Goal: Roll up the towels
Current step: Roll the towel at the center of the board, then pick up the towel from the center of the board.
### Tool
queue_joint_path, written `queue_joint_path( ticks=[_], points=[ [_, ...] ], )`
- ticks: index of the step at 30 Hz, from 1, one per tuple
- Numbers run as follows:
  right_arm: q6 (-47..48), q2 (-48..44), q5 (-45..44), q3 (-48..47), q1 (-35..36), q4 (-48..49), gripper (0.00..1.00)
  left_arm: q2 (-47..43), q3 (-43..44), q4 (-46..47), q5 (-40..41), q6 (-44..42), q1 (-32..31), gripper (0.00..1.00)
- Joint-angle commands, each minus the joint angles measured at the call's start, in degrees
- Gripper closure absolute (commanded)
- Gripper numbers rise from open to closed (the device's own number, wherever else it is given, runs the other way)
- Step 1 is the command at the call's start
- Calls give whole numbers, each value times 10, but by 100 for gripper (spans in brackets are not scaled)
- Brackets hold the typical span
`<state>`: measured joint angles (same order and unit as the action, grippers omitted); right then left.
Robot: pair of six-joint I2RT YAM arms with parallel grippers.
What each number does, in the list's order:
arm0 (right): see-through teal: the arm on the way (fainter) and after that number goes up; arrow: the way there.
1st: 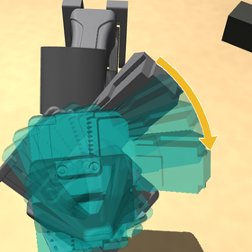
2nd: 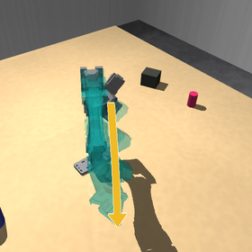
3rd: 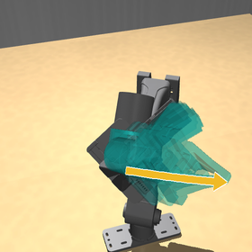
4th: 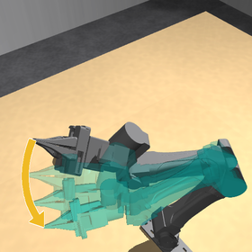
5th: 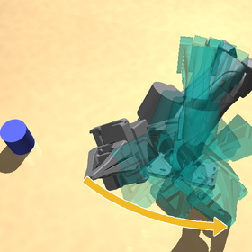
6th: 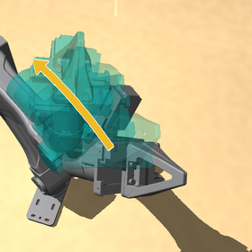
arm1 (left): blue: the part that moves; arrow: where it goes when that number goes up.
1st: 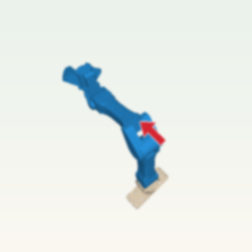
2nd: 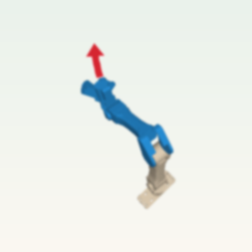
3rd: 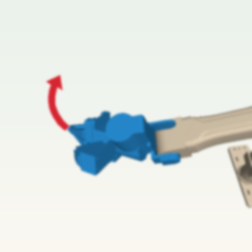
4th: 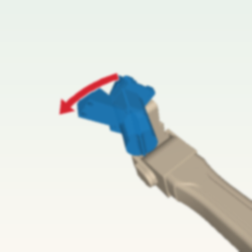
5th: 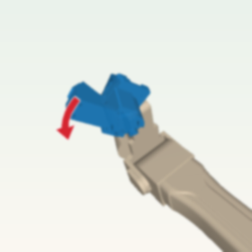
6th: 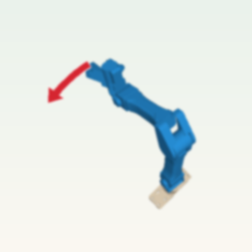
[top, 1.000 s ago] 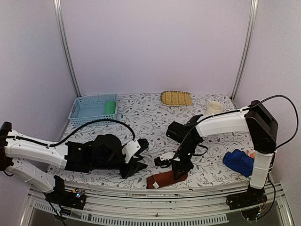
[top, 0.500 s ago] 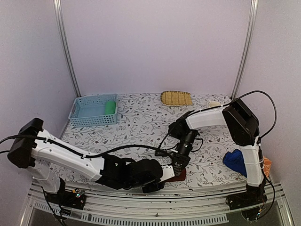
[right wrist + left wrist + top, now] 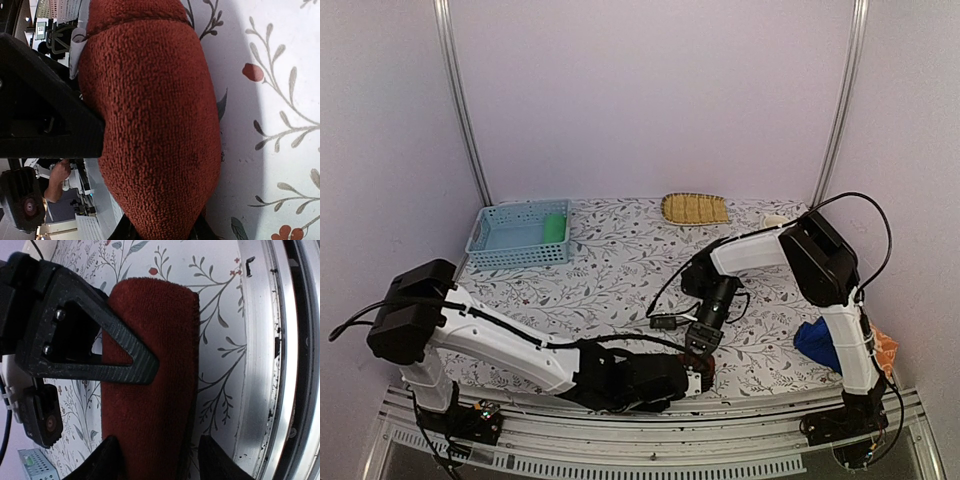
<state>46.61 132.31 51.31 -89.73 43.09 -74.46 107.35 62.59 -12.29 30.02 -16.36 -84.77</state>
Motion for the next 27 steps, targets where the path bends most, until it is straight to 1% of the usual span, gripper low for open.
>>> queue_joint_path(
  ticks=[1,7,20,23,25,27],
  points=[
    [22,49,-26,2,-3,28,86,31,9,11,5,-42,-8,44],
    [20,55,-12,-4,-11,25,84,76,25,18,23,-51,-2,45],
    [39,67,46,-9,-12,-6,82,106,23,45,19,-66,6,47],
    [38,67,48,-9,-13,-8,82,112,25,48,17,-69,7,50],
    [38,65,49,-7,-13,-6,74,113,25,48,14,-69,8,54],
    [38,56,49,-3,-12,-2,70,112,25,45,7,-65,11,62]
  ],
)
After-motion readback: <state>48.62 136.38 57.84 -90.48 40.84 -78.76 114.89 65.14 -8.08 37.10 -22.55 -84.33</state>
